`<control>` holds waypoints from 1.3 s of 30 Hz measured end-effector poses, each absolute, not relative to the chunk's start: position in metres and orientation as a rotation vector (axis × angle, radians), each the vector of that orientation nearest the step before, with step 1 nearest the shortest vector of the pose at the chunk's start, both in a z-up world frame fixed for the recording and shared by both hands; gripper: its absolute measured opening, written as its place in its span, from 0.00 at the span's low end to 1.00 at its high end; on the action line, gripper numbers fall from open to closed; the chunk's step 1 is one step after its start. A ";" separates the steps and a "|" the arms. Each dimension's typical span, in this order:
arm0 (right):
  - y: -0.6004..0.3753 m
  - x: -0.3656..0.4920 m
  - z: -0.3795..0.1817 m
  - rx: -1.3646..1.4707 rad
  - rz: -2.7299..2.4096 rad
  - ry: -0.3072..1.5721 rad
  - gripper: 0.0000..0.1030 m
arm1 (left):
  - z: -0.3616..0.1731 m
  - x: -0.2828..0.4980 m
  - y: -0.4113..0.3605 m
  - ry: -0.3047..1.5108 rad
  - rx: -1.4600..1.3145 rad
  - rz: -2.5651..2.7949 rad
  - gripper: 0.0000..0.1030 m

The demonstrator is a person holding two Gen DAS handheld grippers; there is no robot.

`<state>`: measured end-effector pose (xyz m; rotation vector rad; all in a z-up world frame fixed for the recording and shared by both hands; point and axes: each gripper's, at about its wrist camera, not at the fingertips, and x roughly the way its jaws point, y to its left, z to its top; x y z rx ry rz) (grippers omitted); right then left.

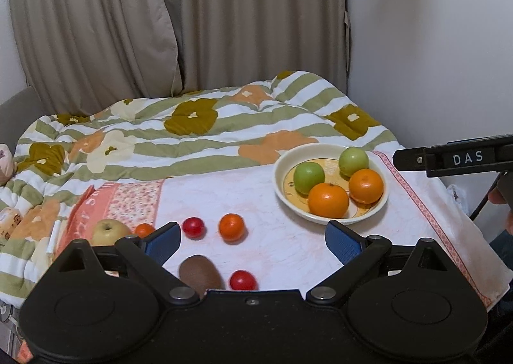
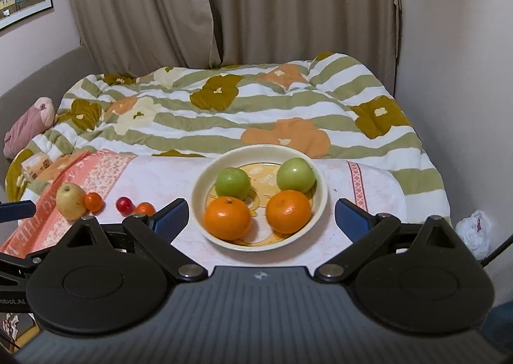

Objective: Organize fruits
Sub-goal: 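Withdraw both tools from the bowl toward the kiwi and tomatoes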

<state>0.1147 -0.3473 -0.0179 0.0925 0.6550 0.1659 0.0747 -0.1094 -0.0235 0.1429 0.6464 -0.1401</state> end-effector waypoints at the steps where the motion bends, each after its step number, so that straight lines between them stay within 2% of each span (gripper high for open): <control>1: -0.343 0.112 -0.016 0.096 0.167 0.653 1.00 | -0.022 0.073 -0.104 0.644 0.142 -0.144 0.96; 16: -0.258 0.089 -0.018 0.110 0.152 0.659 1.00 | -0.020 0.073 -0.029 0.563 0.260 -0.298 0.96; 26: -0.213 0.094 -0.057 0.115 0.119 0.701 1.00 | -0.071 0.116 0.001 0.652 0.411 -0.585 0.96; 39: -0.188 0.109 -0.116 0.130 0.115 0.790 1.00 | -0.132 0.154 -0.009 0.735 0.557 -0.789 0.95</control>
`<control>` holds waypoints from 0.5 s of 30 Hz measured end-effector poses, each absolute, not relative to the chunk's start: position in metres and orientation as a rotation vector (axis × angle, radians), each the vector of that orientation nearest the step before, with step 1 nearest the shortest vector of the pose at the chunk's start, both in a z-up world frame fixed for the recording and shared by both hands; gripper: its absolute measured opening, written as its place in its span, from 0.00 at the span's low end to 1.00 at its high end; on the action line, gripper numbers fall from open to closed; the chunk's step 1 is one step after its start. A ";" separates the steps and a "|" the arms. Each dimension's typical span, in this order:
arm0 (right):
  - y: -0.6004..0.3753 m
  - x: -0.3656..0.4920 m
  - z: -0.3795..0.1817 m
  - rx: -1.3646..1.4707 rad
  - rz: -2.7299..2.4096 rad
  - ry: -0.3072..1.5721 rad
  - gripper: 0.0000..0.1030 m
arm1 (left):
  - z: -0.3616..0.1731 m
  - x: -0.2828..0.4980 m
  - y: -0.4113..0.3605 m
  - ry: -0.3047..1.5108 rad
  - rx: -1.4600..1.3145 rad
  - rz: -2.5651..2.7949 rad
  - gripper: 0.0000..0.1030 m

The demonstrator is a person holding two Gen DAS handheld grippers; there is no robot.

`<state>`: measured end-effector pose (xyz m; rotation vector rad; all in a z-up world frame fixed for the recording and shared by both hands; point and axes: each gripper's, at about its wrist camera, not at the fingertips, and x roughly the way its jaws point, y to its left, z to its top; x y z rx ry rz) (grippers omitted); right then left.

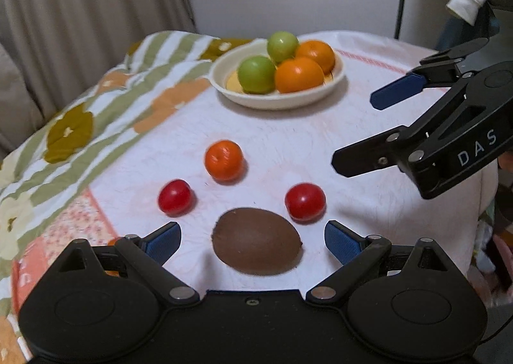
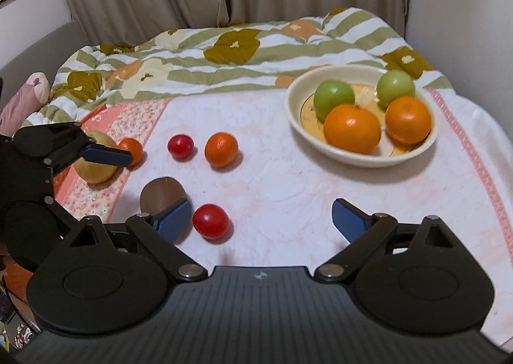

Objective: Organize fruits
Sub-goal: 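Withdraw both tools from the bowl toward the kiwi and tomatoes, then grasp the brown kiwi with the left gripper while the right gripper grasps a red tomato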

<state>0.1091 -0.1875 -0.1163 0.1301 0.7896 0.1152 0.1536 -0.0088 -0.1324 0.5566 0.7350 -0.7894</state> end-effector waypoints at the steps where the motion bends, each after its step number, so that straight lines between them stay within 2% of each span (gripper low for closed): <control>1: -0.186 0.111 -0.121 0.135 0.113 0.800 1.00 | -0.136 0.156 -0.009 0.743 0.561 -0.795 0.95; 7: -0.180 0.117 -0.136 0.155 0.115 0.832 1.00 | -0.147 0.164 -0.009 0.763 0.559 -0.809 0.92; 11: -0.174 0.119 -0.142 0.149 0.129 0.848 0.99 | -0.150 0.169 -0.011 0.771 0.549 -0.819 0.87; 13: -0.173 0.121 -0.143 0.149 0.135 0.856 0.95 | -0.152 0.170 -0.011 0.780 0.547 -0.827 0.82; 15: -0.172 0.123 -0.144 0.153 0.142 0.860 0.94 | -0.155 0.171 -0.012 0.791 0.549 -0.831 0.72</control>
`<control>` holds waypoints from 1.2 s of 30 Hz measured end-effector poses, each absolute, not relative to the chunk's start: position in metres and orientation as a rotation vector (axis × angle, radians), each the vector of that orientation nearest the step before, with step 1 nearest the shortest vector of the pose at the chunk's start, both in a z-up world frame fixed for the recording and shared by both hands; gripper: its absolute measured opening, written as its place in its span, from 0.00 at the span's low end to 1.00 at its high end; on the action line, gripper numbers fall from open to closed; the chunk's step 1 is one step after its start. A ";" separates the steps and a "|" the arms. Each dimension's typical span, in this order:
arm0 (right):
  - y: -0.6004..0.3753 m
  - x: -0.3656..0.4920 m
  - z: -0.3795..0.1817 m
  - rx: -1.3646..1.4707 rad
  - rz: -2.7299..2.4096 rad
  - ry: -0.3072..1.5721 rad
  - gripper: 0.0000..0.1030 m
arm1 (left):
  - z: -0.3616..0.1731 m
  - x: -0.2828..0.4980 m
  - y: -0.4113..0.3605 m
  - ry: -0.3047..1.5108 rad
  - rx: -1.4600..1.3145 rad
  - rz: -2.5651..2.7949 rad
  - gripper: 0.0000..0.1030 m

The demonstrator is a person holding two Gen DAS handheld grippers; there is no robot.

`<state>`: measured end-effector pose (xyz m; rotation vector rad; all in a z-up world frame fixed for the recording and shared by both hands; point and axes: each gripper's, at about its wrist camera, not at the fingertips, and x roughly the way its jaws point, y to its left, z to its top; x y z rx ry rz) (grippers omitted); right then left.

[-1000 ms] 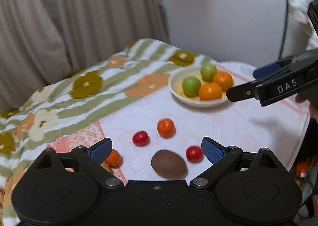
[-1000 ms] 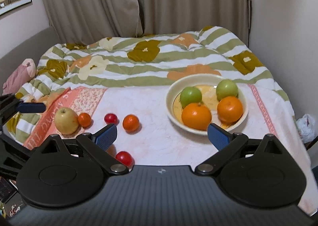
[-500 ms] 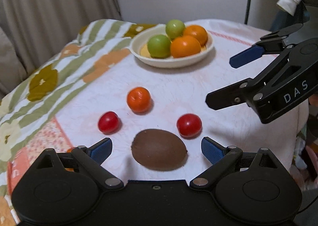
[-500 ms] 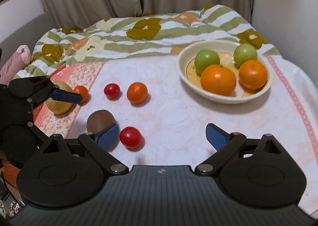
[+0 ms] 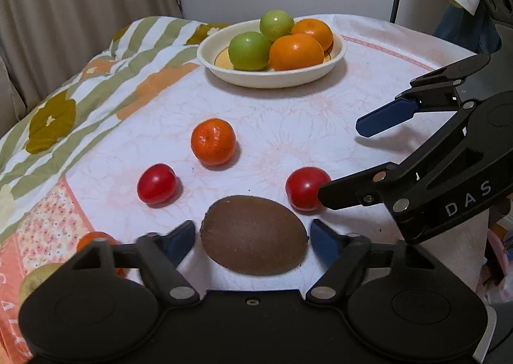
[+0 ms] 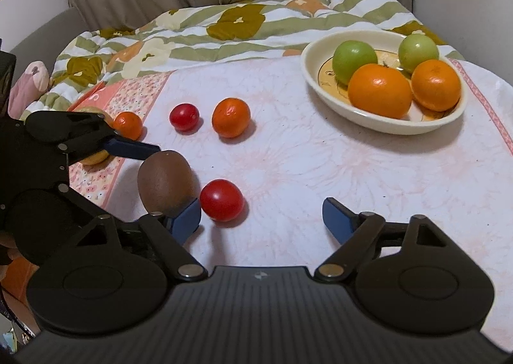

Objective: Organize fruits
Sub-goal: 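Grasp the brown kiwi with the left gripper while the right gripper grasps a red tomato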

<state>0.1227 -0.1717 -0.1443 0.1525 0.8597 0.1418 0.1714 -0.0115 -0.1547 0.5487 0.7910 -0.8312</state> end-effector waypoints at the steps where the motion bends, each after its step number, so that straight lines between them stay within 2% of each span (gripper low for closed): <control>1: -0.171 0.123 -0.144 0.152 0.145 0.861 0.93 | -0.154 0.171 -0.011 0.790 0.542 -0.835 0.72; 5: -0.166 0.124 -0.147 0.139 0.162 0.871 0.87 | -0.153 0.171 -0.011 0.793 0.544 -0.830 0.68; 9: -0.162 0.127 -0.150 0.137 0.186 0.887 0.77 | -0.153 0.168 -0.008 0.789 0.558 -0.822 0.68; 12: -0.159 0.130 -0.151 0.122 0.196 0.884 0.76 | -0.152 0.167 -0.003 0.795 0.553 -0.803 0.68; 21: -0.148 0.137 -0.152 0.090 0.238 0.878 0.62 | -0.151 0.161 0.012 0.821 0.523 -0.727 0.68; 24: -0.144 0.138 -0.153 0.078 0.246 0.879 0.51 | -0.151 0.160 0.016 0.827 0.512 -0.705 0.68; 27: -0.141 0.138 -0.153 0.062 0.249 0.875 0.51 | -0.151 0.159 0.019 0.832 0.499 -0.685 0.68; 28: -0.140 0.138 -0.153 0.057 0.248 0.873 0.47 | -0.151 0.158 0.020 0.834 0.495 -0.679 0.68; 36: -0.143 0.132 -0.144 0.053 0.255 0.849 0.46 | -0.143 0.151 0.026 0.830 0.458 -0.629 0.67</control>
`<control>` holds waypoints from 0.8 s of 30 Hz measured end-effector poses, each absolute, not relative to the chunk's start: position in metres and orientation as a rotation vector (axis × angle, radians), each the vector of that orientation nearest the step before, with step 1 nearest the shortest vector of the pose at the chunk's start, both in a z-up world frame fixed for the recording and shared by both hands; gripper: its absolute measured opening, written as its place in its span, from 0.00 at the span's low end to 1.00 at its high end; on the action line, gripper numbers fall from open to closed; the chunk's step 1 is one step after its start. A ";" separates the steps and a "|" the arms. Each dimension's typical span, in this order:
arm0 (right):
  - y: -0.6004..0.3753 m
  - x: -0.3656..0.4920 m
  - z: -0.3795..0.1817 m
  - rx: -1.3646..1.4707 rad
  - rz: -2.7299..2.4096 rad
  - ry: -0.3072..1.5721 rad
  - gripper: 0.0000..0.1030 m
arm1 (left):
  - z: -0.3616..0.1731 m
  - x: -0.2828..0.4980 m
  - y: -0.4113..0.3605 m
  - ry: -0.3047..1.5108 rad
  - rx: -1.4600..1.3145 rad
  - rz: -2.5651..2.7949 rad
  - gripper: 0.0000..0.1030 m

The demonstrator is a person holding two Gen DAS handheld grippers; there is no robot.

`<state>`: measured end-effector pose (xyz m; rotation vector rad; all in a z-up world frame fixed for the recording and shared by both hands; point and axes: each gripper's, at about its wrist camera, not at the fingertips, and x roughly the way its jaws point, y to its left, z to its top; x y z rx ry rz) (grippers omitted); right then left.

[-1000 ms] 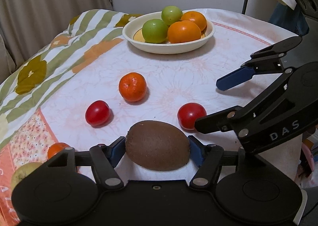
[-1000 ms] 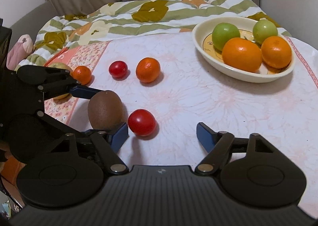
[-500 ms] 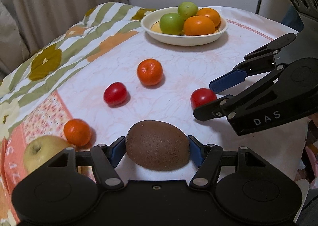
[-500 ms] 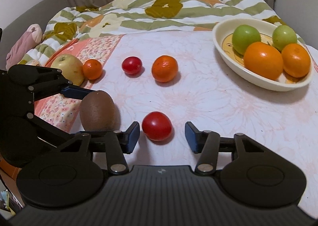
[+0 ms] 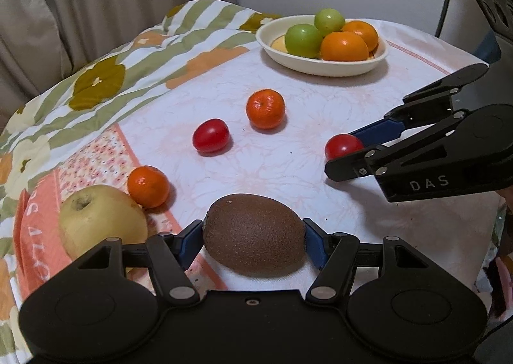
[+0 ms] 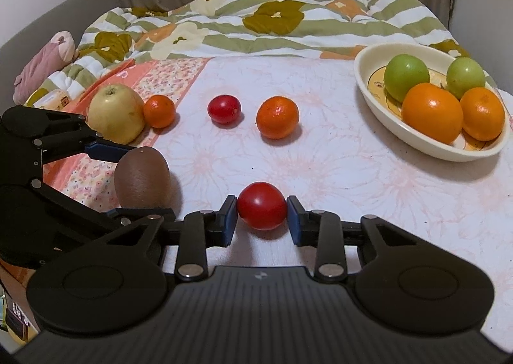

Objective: Organize fruits
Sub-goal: 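Grasp the brown kiwi with the left gripper while the right gripper grasps a red tomato, then carry the kiwi and tomato over the duck-print bowl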

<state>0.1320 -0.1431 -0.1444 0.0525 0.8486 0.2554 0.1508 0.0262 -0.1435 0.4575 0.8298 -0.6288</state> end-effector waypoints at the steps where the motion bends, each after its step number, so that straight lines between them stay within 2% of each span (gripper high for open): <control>1: -0.144 0.131 -0.142 0.052 0.256 0.845 0.46 | -0.141 0.150 0.026 0.827 0.449 -0.622 0.67; 12: -0.165 0.118 -0.102 0.054 0.260 0.788 0.46 | -0.102 0.139 0.011 0.799 0.367 -0.551 0.67; 24: -0.234 0.121 -0.047 0.042 0.244 0.722 0.46 | -0.051 0.139 -0.043 0.753 0.283 -0.495 0.67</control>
